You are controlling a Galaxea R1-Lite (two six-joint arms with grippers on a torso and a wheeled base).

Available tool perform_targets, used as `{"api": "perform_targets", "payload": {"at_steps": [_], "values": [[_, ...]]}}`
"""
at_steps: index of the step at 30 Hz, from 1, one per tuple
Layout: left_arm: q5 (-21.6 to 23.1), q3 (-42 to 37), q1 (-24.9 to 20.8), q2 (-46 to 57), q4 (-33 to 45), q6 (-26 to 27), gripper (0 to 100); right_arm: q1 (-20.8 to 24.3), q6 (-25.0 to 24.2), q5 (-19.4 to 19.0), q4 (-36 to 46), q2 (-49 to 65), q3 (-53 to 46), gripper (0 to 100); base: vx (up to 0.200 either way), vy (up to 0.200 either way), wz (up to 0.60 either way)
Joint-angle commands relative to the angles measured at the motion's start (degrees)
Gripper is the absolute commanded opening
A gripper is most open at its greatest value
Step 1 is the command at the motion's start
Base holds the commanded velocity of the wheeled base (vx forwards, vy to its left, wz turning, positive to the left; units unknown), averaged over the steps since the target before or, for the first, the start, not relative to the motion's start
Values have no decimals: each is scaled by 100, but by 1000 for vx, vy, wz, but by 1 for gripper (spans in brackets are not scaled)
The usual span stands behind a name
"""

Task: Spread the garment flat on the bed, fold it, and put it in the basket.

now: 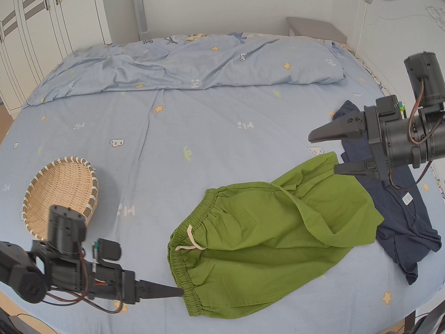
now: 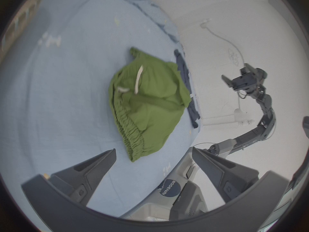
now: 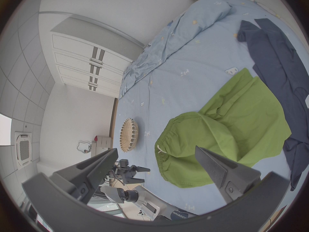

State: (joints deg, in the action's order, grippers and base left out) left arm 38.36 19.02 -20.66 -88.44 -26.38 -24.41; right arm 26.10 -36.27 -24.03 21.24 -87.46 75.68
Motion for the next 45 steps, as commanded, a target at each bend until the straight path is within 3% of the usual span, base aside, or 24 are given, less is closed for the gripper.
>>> {"api": "perform_targets", "payload": {"at_steps": [1, 4, 7, 18, 27, 28, 45], "values": [[-409, -293, -1019, -2344, -1238, -407, 100, -799, -12, -339, -999, 976, -1556, 100, 0, 0, 0], [-822, -232, -1133, -2458, -1361, -451, 100, -887, -12, -506, -1034, 1099, -1741, 100, 0, 0, 0], [-936, -214, -1247, -2494, -1440, -513, 100, -896, -12, -682, -1034, 1152, -1758, 100, 0, 0, 0], [-945, -153, -1265, -2502, -2170, -1207, 100, -923, -3, -700, -1034, 1266, -1767, 100, 0, 0, 0], [-954, -276, -1212, -2397, -2521, -1365, 100, -940, -3, -700, -1034, 1266, -1785, 100, 0, 0, 0], [-954, -276, -1212, -2397, -2521, -1365, 0, -940, -3, -700, -1034, 1266, -1785, 100, 0, 0, 0], [-892, -662, -1036, -1773, -2433, -1444, 0, -940, 6, -691, -937, 1231, -1820, 100, 0, 0, 0]]}}
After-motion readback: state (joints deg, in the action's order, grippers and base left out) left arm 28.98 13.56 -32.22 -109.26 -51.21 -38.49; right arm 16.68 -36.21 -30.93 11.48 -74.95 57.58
